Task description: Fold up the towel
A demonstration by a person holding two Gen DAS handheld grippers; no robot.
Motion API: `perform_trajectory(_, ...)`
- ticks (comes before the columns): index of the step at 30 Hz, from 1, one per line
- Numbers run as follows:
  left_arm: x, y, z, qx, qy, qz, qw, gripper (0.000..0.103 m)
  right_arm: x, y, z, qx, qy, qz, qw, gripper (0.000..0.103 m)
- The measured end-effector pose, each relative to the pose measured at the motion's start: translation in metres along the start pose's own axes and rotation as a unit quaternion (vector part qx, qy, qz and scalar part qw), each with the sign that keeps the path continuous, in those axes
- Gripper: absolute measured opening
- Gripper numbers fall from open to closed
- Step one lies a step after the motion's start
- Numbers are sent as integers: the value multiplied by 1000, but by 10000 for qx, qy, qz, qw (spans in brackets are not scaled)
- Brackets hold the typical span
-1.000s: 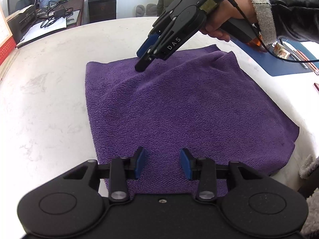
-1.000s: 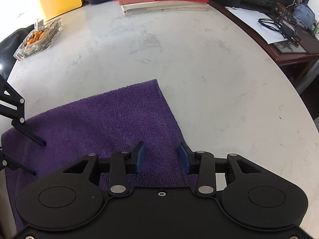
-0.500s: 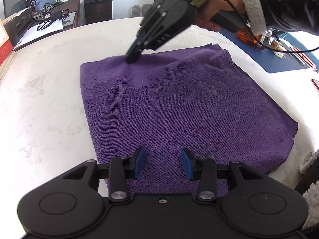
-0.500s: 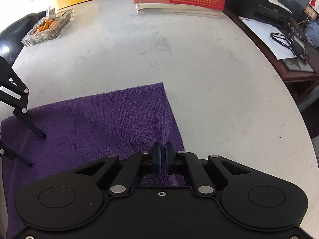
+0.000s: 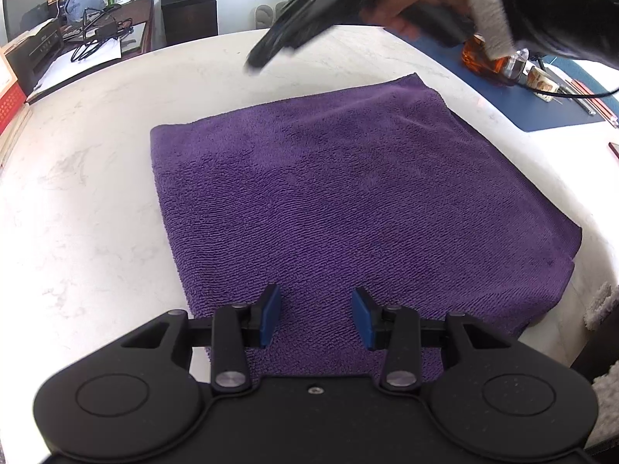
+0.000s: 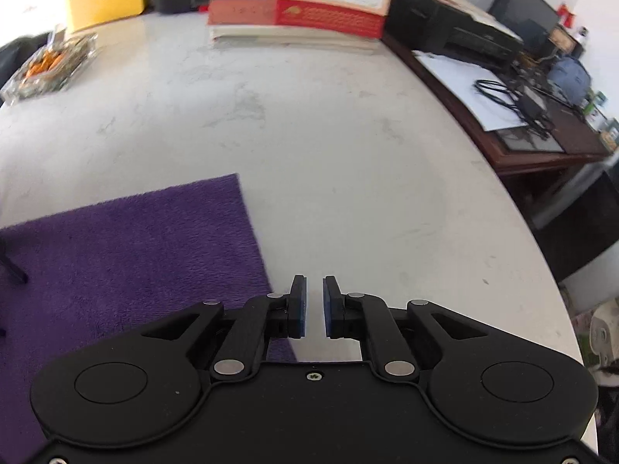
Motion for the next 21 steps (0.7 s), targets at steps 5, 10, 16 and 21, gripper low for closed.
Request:
perform_trajectory(5,4,-2,-1,-85,-156,-19,9998,41,56,62,46,123,-1087,402,9932,15)
perform_trajectory(10,4,-3,-3,-198,-181,-38,9996,41,47,70,91,-385,-991,77,9943,28)
perform_trajectory(16,8,-5,-5,-294,-254,-134,9992,42,32,56,107,-647,-788,-97,9947,35)
perform_trajectory(21,8,-5,-5,-325,-249,-174,9990,42,35,47,112,-636,-477,286,9964,37)
Point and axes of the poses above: each gripper's, at about its wrist camera, not at the fingertips, and y roughly against the way its jaws point, x to its right, z to its underside, the point moved 5 cm from there along -y, roughly the way its jaws point, and after that the axes turned 1 degree about y, right-handed, at the moved point
